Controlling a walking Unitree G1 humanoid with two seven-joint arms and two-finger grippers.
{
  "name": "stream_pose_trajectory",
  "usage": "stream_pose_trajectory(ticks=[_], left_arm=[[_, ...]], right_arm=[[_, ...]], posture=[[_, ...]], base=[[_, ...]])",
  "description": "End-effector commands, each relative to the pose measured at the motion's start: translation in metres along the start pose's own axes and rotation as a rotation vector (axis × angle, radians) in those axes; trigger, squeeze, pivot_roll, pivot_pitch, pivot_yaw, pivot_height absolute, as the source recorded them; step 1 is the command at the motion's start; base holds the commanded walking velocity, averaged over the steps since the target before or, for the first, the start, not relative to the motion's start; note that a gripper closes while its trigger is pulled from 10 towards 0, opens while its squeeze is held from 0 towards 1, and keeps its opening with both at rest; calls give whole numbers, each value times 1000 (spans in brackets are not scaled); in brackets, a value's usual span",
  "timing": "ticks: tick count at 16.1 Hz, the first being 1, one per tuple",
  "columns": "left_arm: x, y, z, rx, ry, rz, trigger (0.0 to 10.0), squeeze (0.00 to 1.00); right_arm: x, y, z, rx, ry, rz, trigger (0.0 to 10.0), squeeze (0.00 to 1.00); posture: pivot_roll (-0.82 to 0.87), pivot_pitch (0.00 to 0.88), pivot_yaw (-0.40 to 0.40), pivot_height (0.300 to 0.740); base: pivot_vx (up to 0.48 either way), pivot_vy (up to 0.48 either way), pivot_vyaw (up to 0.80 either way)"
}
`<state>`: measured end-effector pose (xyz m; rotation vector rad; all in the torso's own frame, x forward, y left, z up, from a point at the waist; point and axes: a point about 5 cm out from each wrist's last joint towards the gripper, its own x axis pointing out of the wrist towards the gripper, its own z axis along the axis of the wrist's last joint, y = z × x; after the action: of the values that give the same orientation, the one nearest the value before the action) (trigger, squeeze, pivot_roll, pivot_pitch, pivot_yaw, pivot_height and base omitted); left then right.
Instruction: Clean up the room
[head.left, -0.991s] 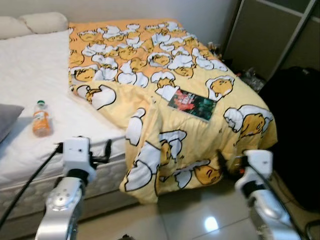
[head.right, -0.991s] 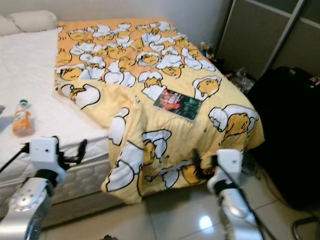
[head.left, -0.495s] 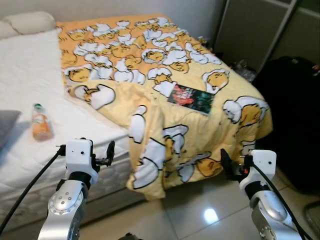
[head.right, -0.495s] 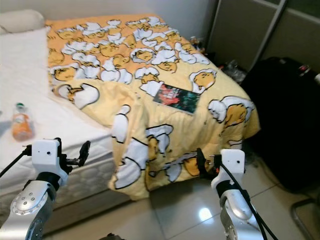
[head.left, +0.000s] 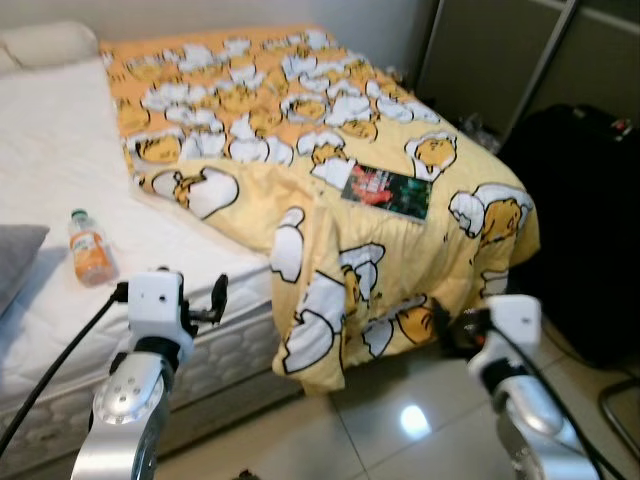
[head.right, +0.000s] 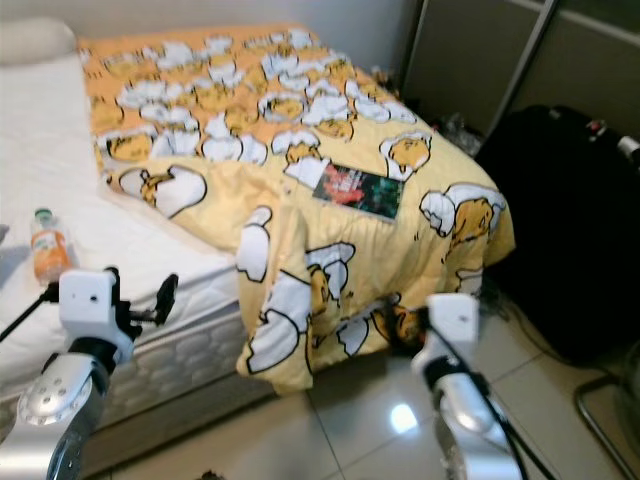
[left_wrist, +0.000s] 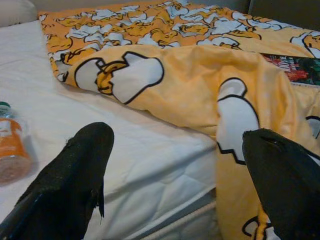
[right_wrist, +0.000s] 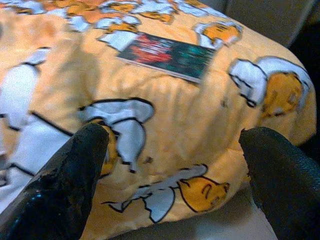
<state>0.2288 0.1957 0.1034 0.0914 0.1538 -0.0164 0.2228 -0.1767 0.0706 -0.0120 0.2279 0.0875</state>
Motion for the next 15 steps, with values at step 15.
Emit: stream_pose_trajectory(ticks=[15], left_arm=[[2,-4,9,9,-38,-20,10000,0]], right_arm=[[-1,-6,3,19,-4,8,10000,0]], posture=[[22,0,-10,740]], base=[[0,225,533]])
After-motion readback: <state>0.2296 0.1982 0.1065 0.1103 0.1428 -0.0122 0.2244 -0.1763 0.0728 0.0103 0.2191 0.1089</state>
